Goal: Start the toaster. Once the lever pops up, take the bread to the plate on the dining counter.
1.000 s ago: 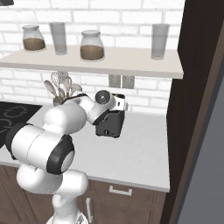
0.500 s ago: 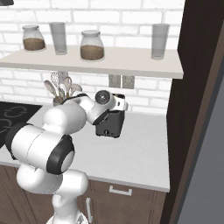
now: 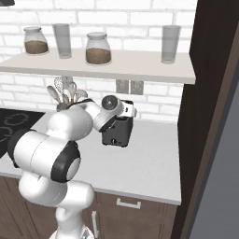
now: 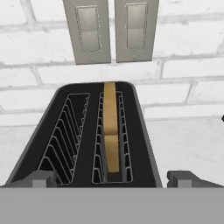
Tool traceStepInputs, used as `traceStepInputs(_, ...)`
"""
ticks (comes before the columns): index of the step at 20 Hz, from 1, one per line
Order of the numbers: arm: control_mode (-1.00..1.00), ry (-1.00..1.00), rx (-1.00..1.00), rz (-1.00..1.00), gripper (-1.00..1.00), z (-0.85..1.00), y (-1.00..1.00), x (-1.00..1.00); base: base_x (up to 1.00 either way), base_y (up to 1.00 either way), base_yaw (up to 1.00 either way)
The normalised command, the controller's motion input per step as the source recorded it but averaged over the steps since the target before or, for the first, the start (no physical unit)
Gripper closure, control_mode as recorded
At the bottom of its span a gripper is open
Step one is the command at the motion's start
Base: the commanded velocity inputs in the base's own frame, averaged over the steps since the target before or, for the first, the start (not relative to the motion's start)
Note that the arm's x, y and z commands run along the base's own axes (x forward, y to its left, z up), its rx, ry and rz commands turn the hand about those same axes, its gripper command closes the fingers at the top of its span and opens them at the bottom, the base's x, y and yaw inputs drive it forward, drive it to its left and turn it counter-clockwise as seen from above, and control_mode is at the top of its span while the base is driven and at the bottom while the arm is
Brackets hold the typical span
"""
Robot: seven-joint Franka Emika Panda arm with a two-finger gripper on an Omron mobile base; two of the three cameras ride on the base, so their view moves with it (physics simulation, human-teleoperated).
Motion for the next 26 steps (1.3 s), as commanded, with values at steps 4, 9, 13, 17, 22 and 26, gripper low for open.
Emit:
traceStepInputs(4, -1.0, 0.0, 0.0, 0.0, -1.0, 0.0, 0.0, 0.28, 0.0, 0.0, 0.0)
traceStepInputs(9, -1.0, 0.0, 0.0, 0.0, -1.0, -0.01, 0.0, 0.3, 0.0, 0.0, 0.0)
traceStepInputs(13, -1.0, 0.0, 0.0, 0.0, -1.0, -0.19, 0.0, 0.3, 0.0, 0.0, 0.0)
traceStepInputs(17, -1.0, 0.0, 0.0, 0.0, -1.0, -0.24, 0.0, 0.11, 0.0, 0.0, 0.0)
traceStepInputs(22, -1.0, 0.0, 0.0, 0.0, -1.0, -0.14, 0.0, 0.0, 0.0, 0.0, 0.0)
traceStepInputs(26, -1.0, 0.0, 0.0, 0.0, -1.0, -0.02, 0.0, 0.02, 0.0, 0.0, 0.0)
